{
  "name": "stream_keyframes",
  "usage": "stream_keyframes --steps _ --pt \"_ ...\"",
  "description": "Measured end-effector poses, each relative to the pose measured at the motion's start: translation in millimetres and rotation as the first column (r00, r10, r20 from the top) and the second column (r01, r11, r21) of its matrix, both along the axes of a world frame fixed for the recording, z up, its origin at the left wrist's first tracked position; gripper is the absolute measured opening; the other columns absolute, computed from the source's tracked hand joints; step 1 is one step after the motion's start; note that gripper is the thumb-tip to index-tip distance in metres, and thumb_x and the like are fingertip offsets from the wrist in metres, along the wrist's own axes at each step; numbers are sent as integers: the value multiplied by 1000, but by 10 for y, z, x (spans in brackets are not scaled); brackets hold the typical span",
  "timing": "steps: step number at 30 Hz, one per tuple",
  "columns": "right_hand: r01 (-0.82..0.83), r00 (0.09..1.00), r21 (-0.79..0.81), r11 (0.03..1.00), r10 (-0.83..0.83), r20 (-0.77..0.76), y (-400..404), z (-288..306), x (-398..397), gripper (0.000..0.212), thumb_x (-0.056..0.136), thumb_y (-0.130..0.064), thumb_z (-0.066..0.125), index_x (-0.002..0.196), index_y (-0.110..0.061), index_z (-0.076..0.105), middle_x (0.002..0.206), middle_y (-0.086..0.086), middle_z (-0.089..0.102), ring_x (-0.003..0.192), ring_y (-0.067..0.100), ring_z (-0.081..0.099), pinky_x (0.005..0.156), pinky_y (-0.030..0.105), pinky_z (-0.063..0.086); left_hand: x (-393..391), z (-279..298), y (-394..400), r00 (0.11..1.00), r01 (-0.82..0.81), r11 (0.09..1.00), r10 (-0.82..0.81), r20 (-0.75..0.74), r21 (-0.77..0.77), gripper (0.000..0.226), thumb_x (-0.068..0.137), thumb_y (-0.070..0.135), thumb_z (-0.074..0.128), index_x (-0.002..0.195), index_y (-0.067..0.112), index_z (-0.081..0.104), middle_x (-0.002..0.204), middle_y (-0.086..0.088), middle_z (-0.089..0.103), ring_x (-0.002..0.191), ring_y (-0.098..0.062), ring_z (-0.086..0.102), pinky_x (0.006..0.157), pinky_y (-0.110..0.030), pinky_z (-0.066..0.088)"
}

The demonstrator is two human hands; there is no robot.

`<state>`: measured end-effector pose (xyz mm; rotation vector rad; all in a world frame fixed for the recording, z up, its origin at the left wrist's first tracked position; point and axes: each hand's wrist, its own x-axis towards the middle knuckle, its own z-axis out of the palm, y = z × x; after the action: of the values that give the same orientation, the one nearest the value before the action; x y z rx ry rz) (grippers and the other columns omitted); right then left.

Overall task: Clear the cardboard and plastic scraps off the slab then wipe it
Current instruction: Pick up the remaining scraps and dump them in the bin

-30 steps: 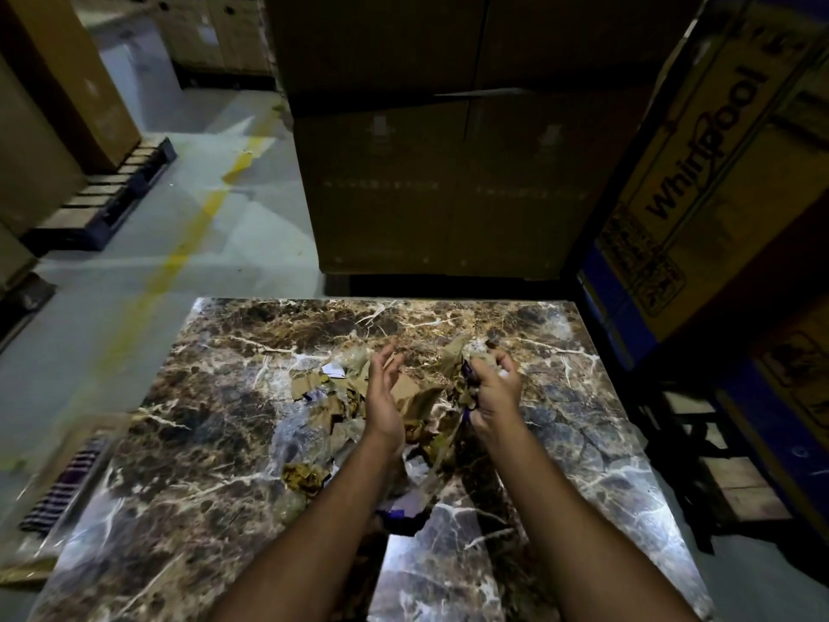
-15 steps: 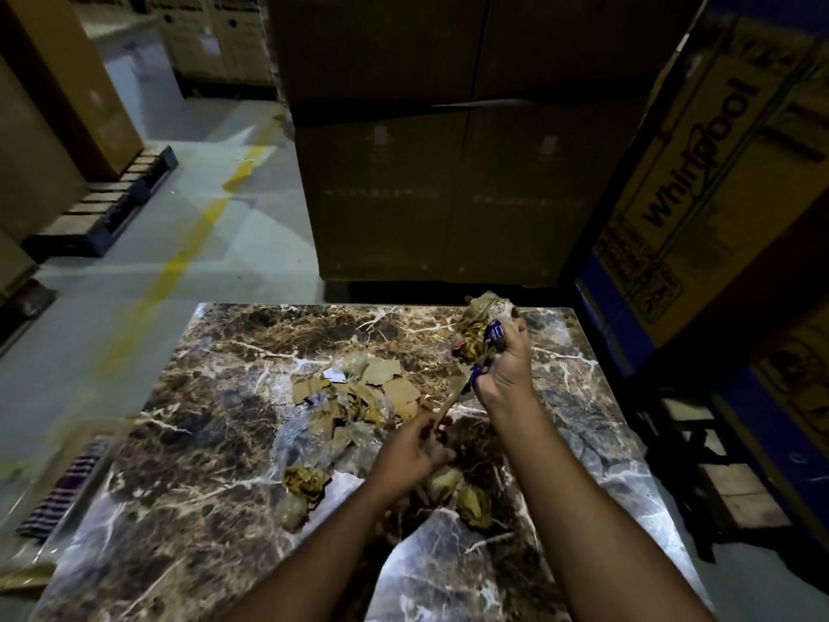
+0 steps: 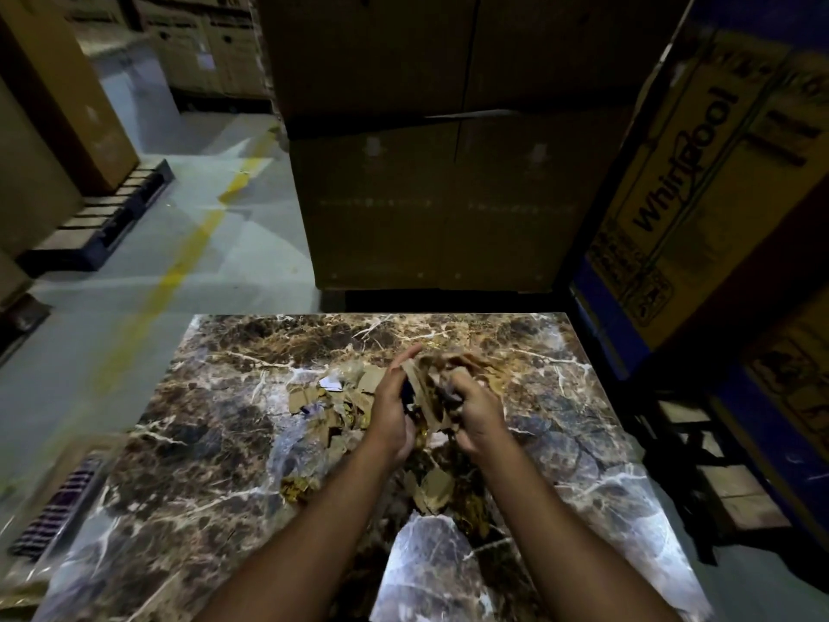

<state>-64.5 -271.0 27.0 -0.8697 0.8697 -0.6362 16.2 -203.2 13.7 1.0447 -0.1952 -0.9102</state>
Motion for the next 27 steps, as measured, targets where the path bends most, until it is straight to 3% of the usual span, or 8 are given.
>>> stream_keyframes --steps 3,6,9,13,17,22,24,27 --pt "-42 997 -184 982 29 -73 93 -1 39 18 73 -3 60 78 -16 71 71 3 69 62 16 61 54 24 44 -65 86 -51 998 9 999 -12 -68 -43 37 100 29 46 134 19 58 128 -15 65 100 -29 67 66 -35 58" --pt "-13 994 -260 965 -14 -104 137 -23 60 22 82 1 63 68 -16 68 58 -9 65 54 6 58 52 23 43 -71 33 -92 996 -75 997 74 -39 -15 32 87 35 57 111 19 70 121 -13 68 109 -32 64 77 -38 56" --pt "29 999 -243 969 -26 20 168 9 117 27 91 -30 64 79 -6 68 75 5 69 72 15 65 70 37 51 -120 -50 -112 989 -149 989 149 8 9 33 79 39 65 100 14 73 107 -15 69 105 -35 62 91 -48 51" --pt "57 998 -147 987 -61 -19 206 54 171 74 72 -68 66 97 1 70 96 17 72 91 32 70 86 47 55 -259 14 -107 967 -252 968 251 36 5 21 77 36 64 84 17 69 80 -3 72 79 -24 65 70 -33 52" --pt "124 977 -287 950 -167 -130 228 -1 138 41 75 -48 64 89 -10 73 86 11 75 84 33 71 76 48 57 -367 18 -102 960 -272 962 270 77 10 22 86 21 56 102 12 69 102 -10 73 96 -29 67 73 -32 56" --pt "97 988 -229 969 -121 -94 246 -98 31 57 85 -31 57 138 -10 50 127 11 63 111 31 64 86 37 52 -465 -54 -17 943 -305 952 301 143 7 36 81 24 51 112 21 68 116 -1 70 105 -15 68 81 -29 55" --pt "85 991 -227 970 -106 -80 229 -171 -33 23 96 -13 55 117 -10 65 112 9 70 99 22 68 80 29 54 -515 -122 4 946 -296 954 287 149 47 37 80 25 51 112 21 69 113 1 72 104 -14 68 83 -33 55" --pt "88 990 -148 985 -103 -98 264 -241 -138 28 97 1 51 78 -11 68 85 11 70 83 24 67 69 27 53 -604 -172 53 950 -273 956 250 187 110 36 80 24 50 107 18 73 106 6 76 104 -11 69 90 -37 56"
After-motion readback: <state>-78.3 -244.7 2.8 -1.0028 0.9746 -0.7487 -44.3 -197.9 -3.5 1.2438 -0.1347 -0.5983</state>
